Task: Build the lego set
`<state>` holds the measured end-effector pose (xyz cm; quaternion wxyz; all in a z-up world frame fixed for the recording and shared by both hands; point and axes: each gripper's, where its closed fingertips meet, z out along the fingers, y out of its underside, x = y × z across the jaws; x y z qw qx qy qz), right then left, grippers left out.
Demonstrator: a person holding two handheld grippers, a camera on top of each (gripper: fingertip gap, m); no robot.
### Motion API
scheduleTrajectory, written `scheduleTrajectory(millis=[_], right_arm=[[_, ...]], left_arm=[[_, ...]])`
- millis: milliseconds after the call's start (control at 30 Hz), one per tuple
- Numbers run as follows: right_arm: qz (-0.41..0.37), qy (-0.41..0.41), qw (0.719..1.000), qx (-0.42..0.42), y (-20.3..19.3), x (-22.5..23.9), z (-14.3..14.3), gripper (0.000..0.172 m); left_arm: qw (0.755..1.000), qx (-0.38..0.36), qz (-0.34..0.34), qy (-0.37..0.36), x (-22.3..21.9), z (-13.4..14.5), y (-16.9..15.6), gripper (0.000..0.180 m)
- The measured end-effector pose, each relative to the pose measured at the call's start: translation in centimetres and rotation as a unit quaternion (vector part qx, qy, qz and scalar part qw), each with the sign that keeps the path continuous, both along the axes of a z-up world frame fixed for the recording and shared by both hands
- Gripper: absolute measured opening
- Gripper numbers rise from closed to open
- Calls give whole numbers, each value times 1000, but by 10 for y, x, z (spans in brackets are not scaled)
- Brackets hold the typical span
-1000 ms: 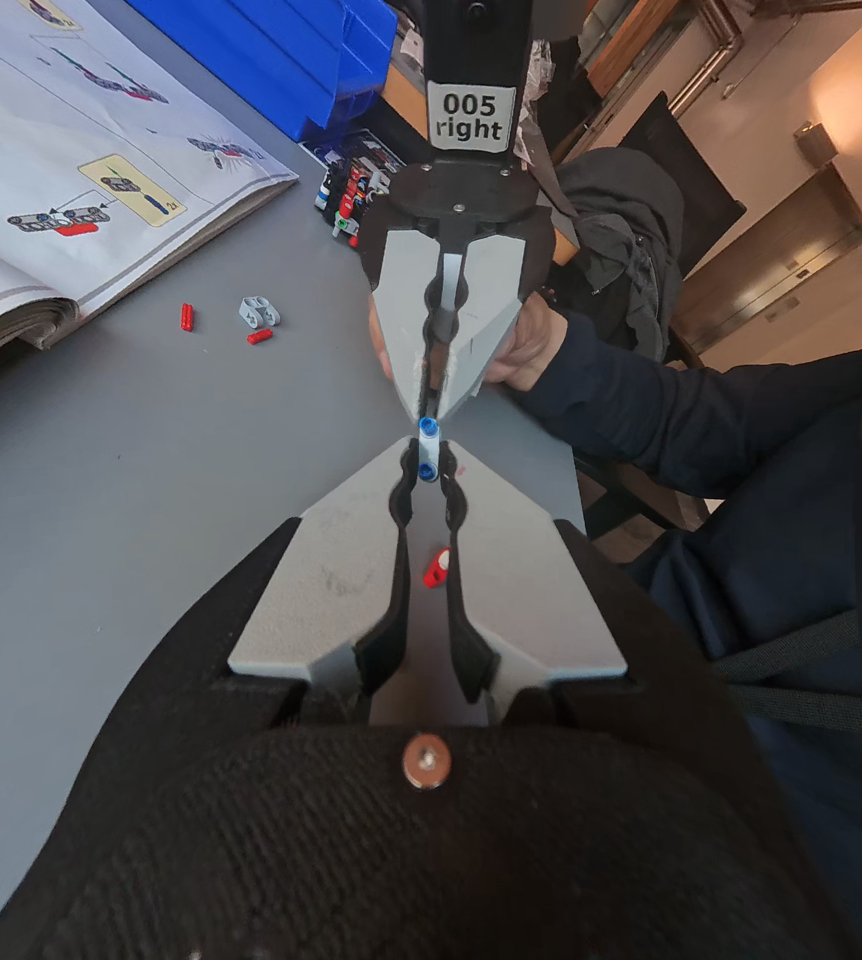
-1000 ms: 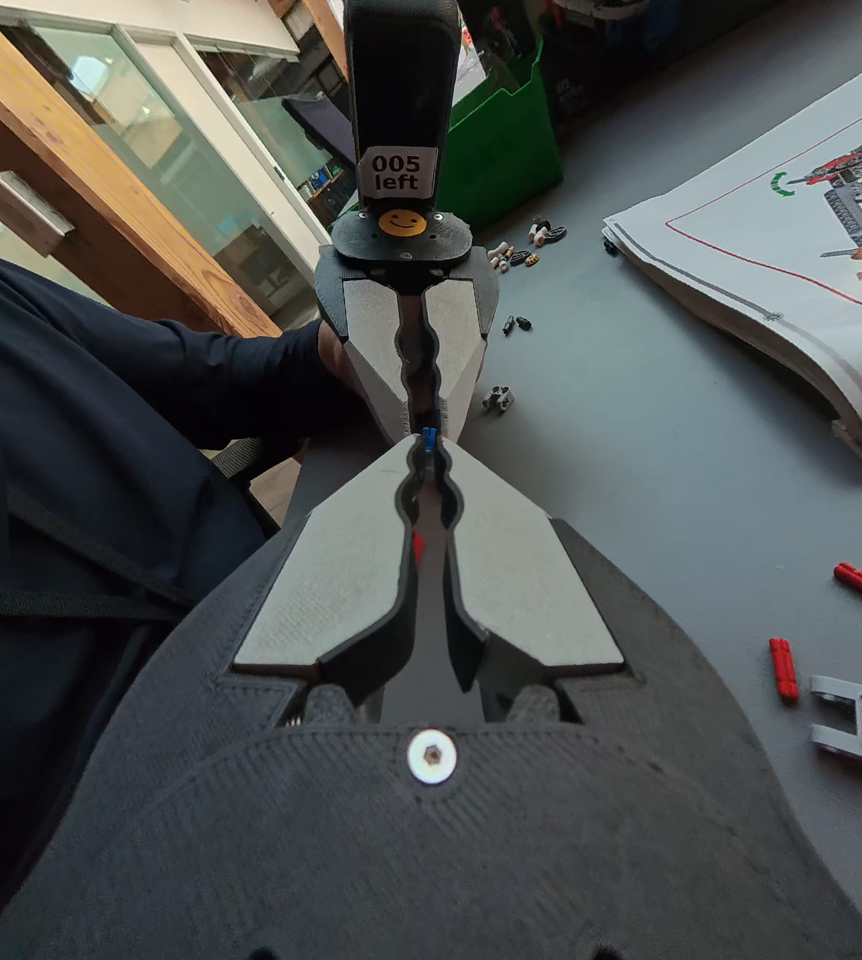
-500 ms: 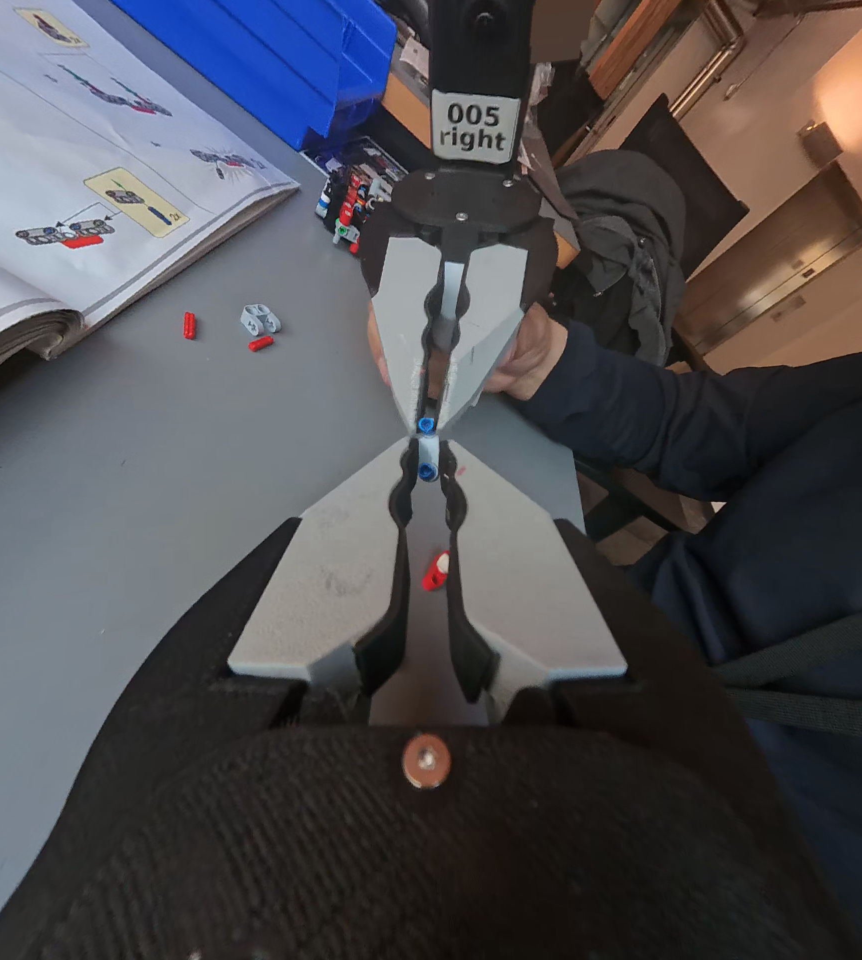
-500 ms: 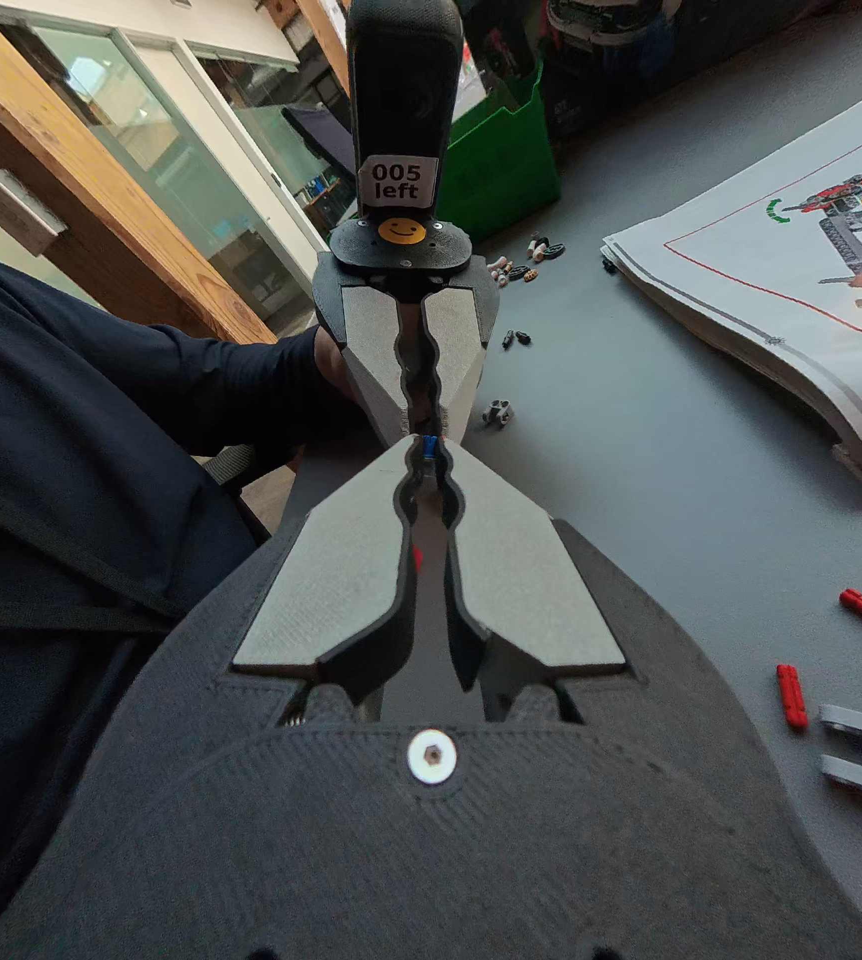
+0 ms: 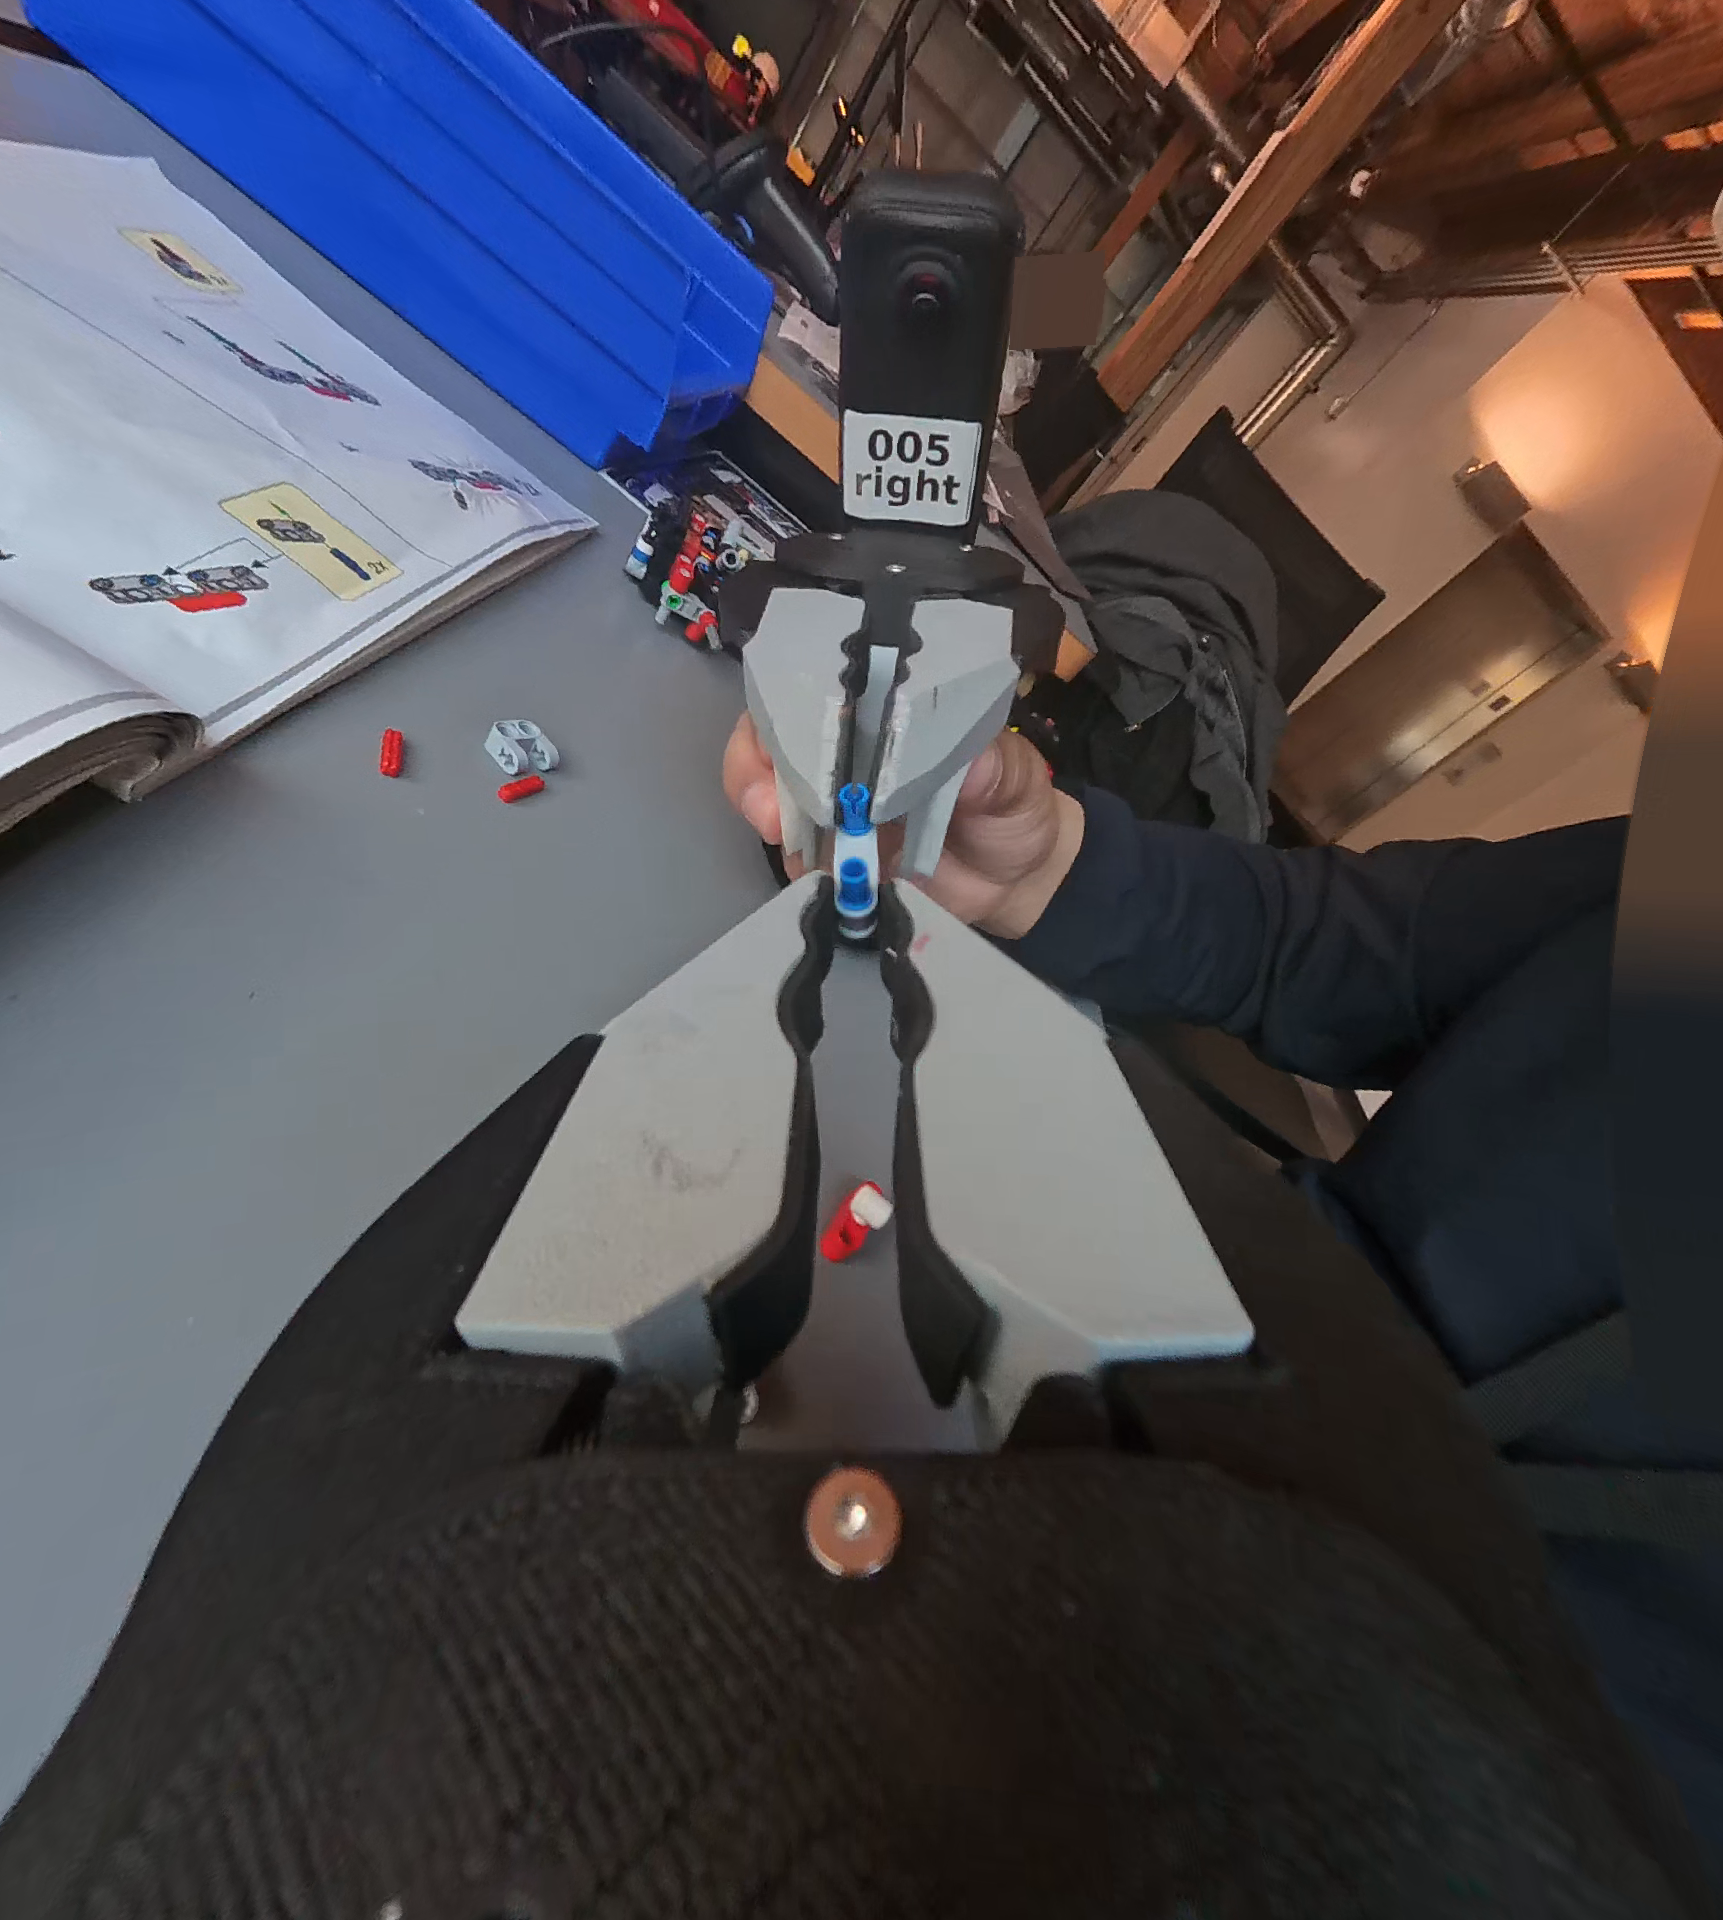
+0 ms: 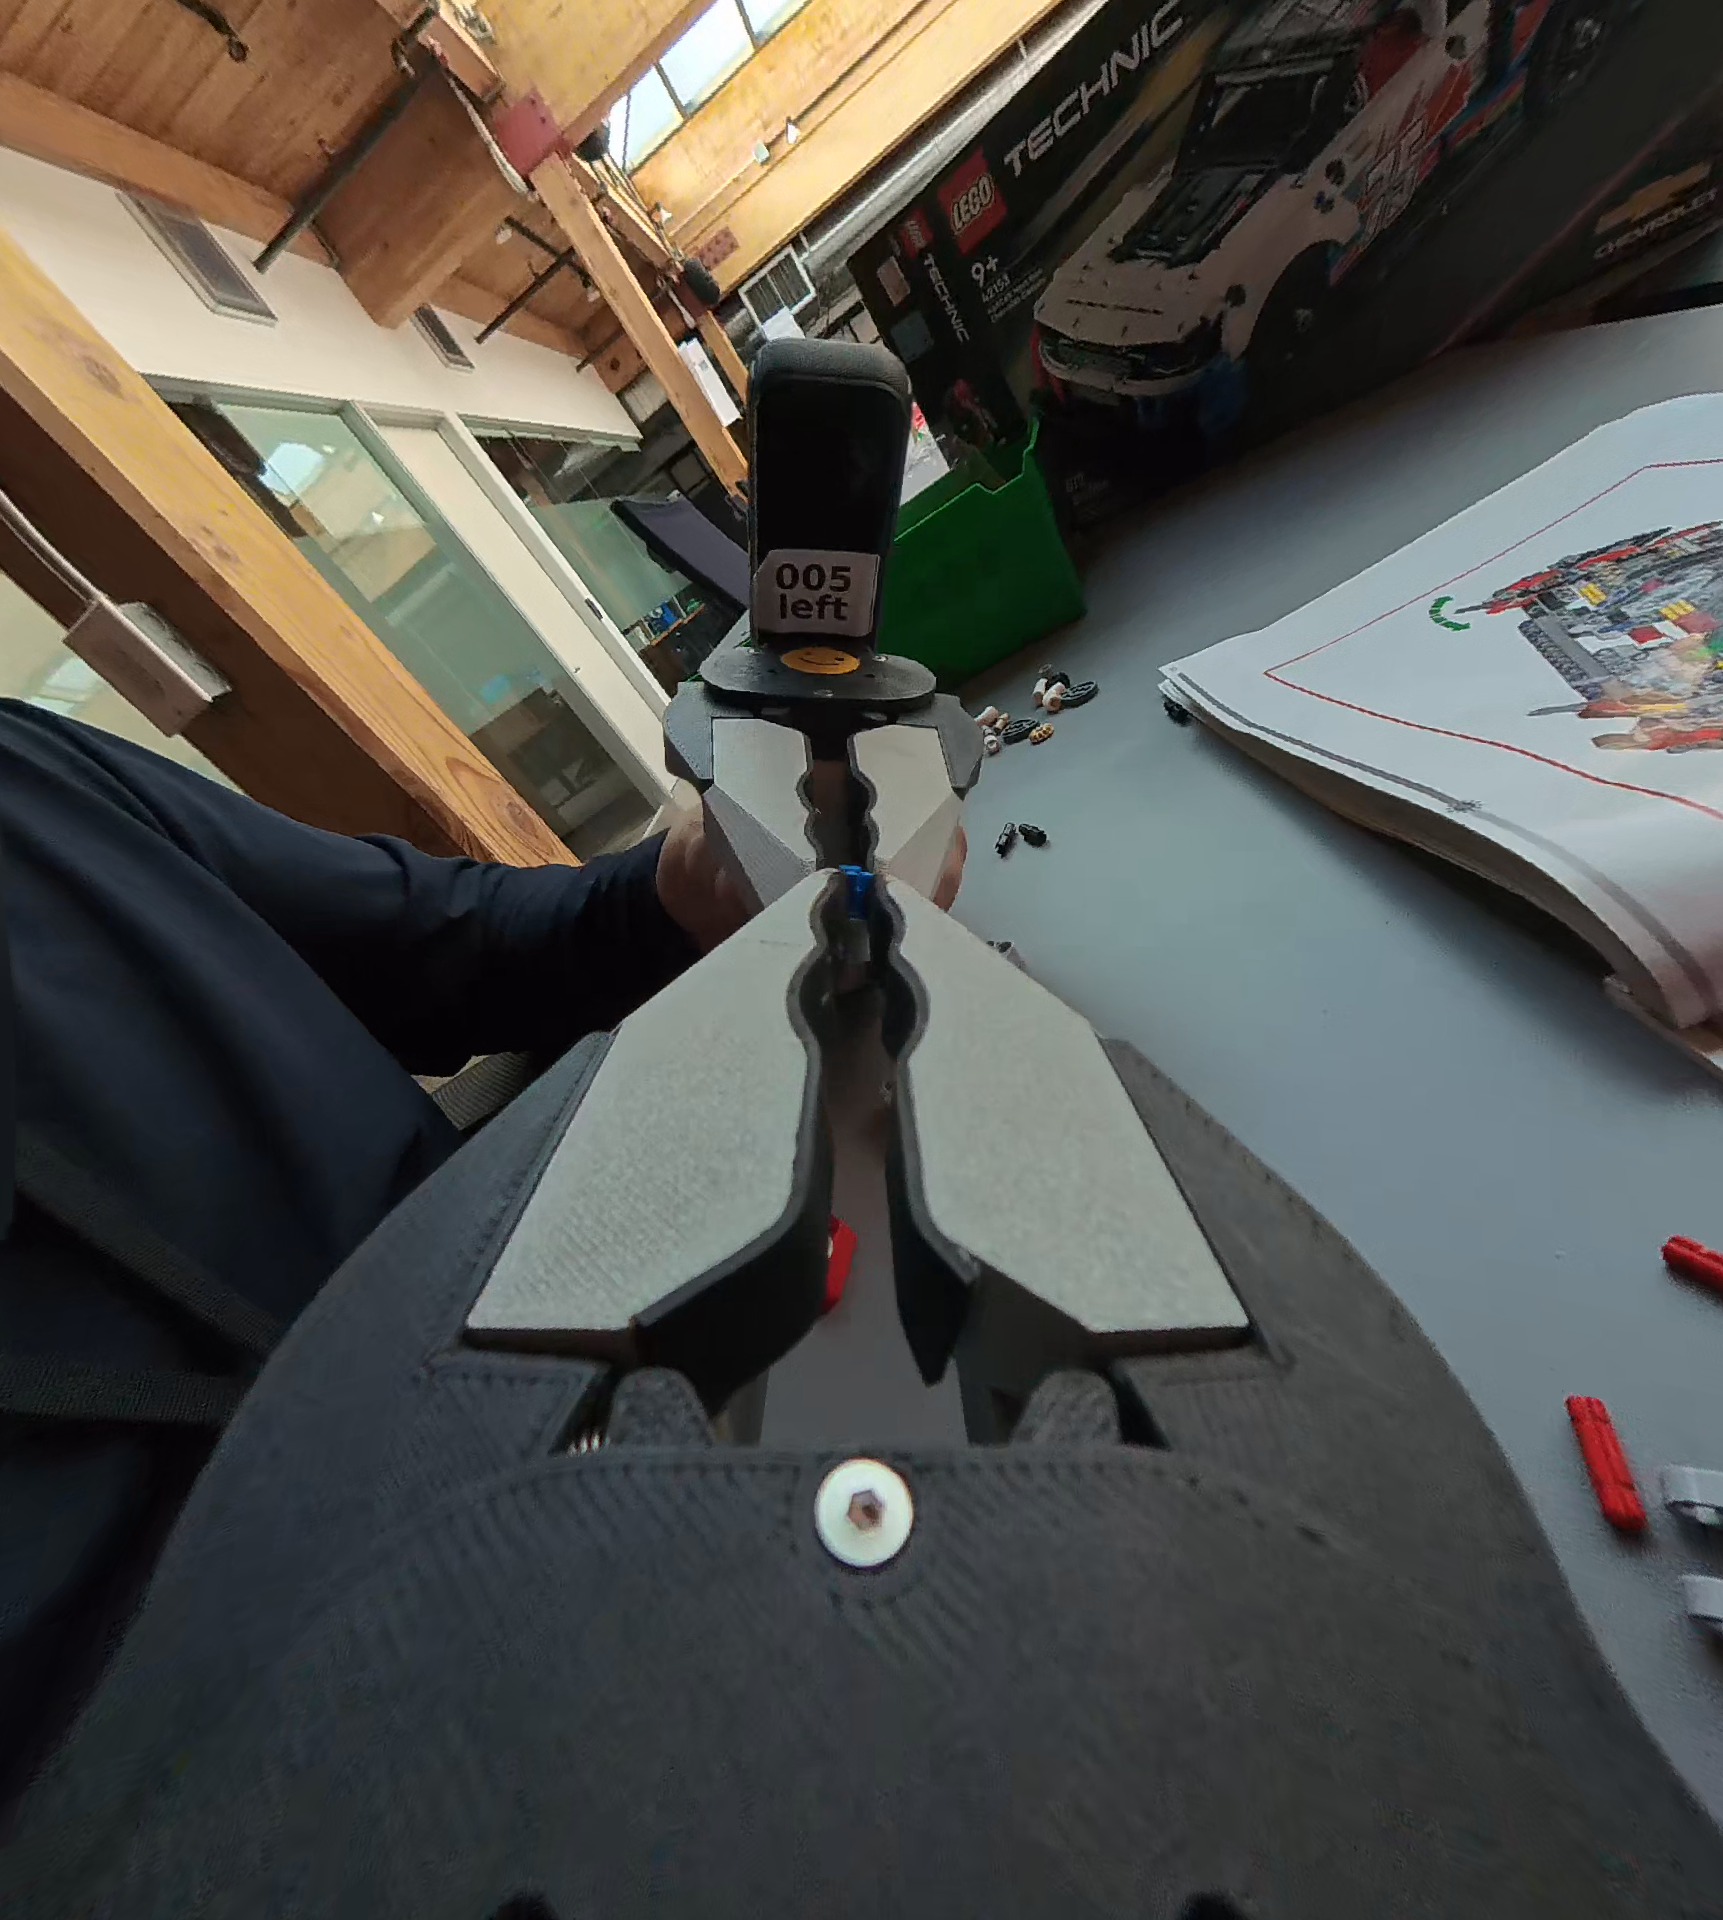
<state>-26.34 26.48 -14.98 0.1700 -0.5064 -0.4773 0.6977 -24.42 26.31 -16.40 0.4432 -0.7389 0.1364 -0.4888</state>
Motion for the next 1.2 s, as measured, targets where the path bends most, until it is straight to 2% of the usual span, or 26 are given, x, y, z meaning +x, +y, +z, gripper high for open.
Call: scheduleTrajectory(millis=[167,433,700,833,1000,1200], right_arm=[[-20,11,1000,2,5,1,3,0],[-20,24,1000,5,2,0,7,0],[-17,8,999,35,2,0,1,1],[-32,10,998,61,7,4,2,7],[-25,8,996,83,2,2,0,0],[-18,7,995,97,1,2,-1,0]], left_arm=[[999,15,26,-12,-5,6,5,5],[999,25,20,-31,-4,11,3,6],[998,40,31,43,-6,3,3,6],[997,47,41,44,-10,6,4,5],[996,54,40,59,-7,5,3,6],[996,45,31,65,-6,2,2,6]])
